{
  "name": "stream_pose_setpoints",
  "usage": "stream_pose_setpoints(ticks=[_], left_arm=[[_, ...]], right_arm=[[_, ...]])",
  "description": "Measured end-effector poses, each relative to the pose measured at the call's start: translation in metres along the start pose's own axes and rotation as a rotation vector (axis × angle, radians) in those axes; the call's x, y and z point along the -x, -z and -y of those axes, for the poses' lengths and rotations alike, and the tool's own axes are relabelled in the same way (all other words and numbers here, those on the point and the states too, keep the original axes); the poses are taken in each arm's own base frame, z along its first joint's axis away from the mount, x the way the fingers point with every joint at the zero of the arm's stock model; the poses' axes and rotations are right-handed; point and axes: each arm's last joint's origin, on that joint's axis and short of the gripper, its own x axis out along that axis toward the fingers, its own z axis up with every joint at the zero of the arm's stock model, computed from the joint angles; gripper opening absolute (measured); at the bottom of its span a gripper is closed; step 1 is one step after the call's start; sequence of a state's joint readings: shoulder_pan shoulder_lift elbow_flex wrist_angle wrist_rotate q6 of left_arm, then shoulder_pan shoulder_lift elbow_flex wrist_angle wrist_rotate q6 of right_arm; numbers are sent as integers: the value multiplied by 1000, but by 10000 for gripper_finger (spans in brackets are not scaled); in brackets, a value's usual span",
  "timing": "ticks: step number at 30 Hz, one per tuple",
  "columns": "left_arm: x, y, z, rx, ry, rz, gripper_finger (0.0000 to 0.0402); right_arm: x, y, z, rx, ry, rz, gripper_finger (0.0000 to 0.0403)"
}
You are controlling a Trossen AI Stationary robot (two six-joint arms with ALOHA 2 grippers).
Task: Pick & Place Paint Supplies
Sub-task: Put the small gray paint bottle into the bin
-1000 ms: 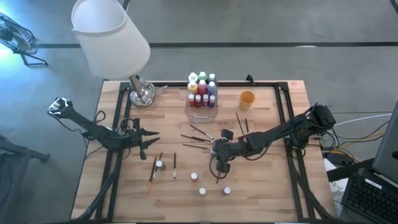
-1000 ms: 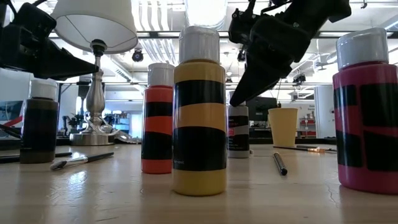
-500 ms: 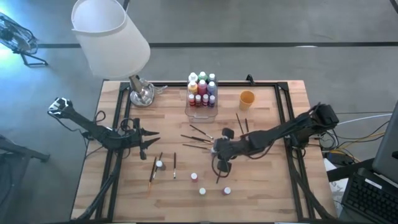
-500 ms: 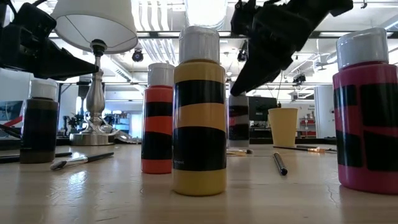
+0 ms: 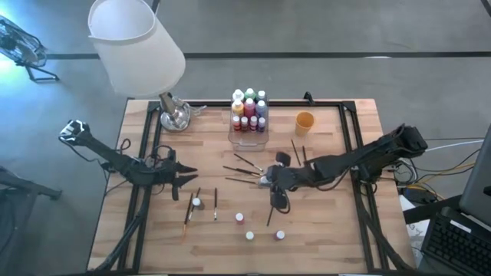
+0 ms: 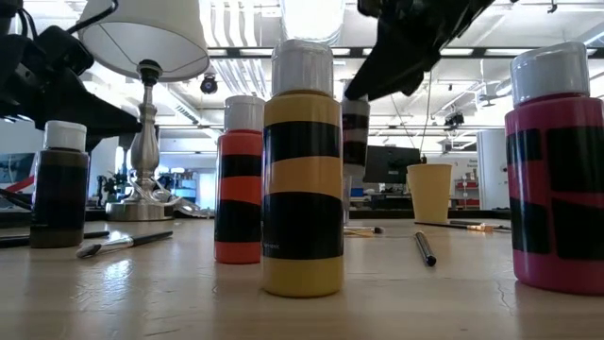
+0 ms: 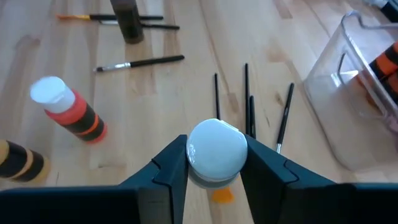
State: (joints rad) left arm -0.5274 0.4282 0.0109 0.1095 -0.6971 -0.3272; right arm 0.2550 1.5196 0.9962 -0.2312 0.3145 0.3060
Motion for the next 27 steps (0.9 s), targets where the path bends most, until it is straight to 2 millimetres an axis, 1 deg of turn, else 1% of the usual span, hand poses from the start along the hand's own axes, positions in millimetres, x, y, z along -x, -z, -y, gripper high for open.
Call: stream_pose_setpoints(ticks=[6,8,10,16,19,24,27], left_arm=[[0,0,0,-12,0,2,108],[0,-4,1,4,-7,38,108],[0,-9,1,-53,-35,82,108],[5,-38,6,-165,-39,277,108],[8,-49,7,-224,-52,336,108],[13,-69,10,-257,-58,397,108],[15,-80,13,-279,-14,427,108]], right_arm=[[7,-4,1,17,-4,23,113],[8,-5,2,14,-6,32,114],[10,-6,3,14,-6,37,116],[11,-13,11,6,10,53,113],[11,-19,17,-2,26,67,113],[14,-36,29,7,48,103,117],[16,-48,40,8,68,128,113]])
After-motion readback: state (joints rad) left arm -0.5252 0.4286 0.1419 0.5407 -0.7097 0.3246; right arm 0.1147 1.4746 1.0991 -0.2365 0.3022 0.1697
